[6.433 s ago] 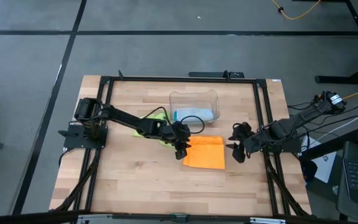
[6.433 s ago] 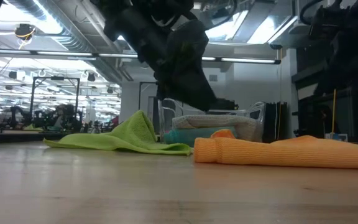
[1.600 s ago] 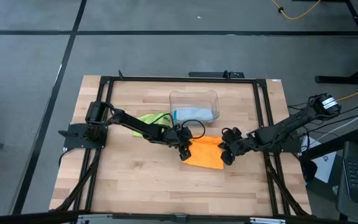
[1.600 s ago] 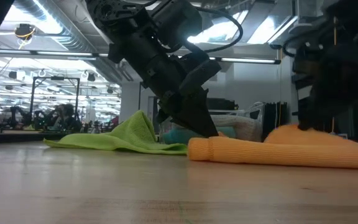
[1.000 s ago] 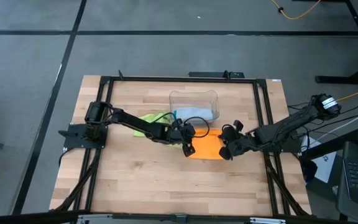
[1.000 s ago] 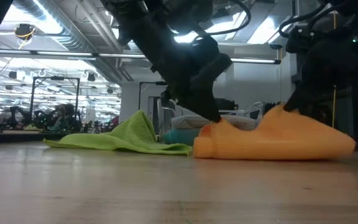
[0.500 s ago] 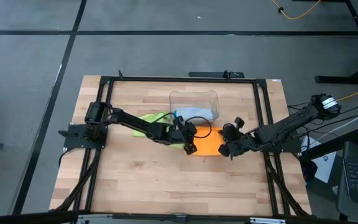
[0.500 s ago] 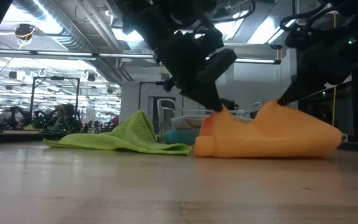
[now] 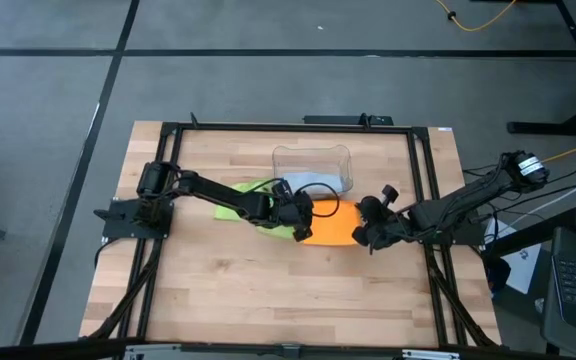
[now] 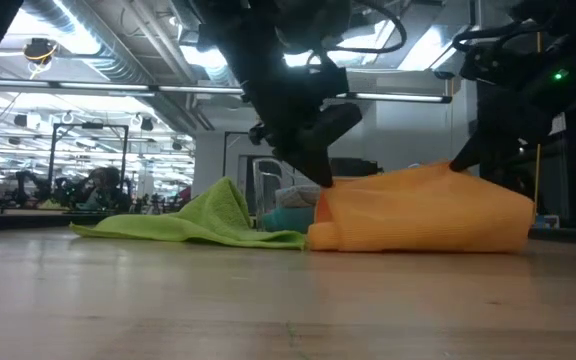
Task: Fold microfiber towels
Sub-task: Fold the yellow towel
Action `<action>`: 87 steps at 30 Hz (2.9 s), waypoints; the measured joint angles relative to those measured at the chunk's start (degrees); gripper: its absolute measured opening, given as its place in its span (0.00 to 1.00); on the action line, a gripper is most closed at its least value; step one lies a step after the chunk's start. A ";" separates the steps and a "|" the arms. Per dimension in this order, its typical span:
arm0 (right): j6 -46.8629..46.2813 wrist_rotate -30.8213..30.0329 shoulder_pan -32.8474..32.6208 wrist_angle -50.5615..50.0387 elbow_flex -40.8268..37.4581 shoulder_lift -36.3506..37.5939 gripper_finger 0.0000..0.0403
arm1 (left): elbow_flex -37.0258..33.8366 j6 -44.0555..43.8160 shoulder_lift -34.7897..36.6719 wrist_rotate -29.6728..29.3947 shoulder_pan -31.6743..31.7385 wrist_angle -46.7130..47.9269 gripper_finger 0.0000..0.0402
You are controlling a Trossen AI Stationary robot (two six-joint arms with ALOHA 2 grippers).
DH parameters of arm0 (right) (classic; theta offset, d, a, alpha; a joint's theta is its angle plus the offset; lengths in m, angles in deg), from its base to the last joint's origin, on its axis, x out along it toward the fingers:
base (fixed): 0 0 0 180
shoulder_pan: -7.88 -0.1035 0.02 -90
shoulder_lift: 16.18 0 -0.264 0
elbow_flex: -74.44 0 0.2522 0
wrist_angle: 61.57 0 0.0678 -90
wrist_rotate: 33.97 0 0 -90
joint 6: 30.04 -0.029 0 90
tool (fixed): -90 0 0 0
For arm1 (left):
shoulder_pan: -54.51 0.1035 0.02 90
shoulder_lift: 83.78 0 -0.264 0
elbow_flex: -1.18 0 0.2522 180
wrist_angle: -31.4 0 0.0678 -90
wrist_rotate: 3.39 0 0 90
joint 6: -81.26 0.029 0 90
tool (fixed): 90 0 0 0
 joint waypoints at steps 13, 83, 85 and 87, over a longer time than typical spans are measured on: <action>-0.07 1.62 3.26 0.25 0.00 -4.98 0.01 | -0.04 0.00 0.00 0.23 0.43 -0.43 0.00; 5.97 22.17 -1.01 -4.97 11.15 -9.01 0.26 | -0.07 7.35 4.70 8.48 -6.84 0.35 0.22; 6.27 22.18 -1.01 -4.83 11.15 -9.01 0.29 | -0.07 7.71 4.61 8.42 -6.70 0.44 0.25; 7.22 22.12 -1.01 -4.73 11.15 -9.01 0.34 | -0.08 7.72 4.59 8.49 -6.46 0.43 0.30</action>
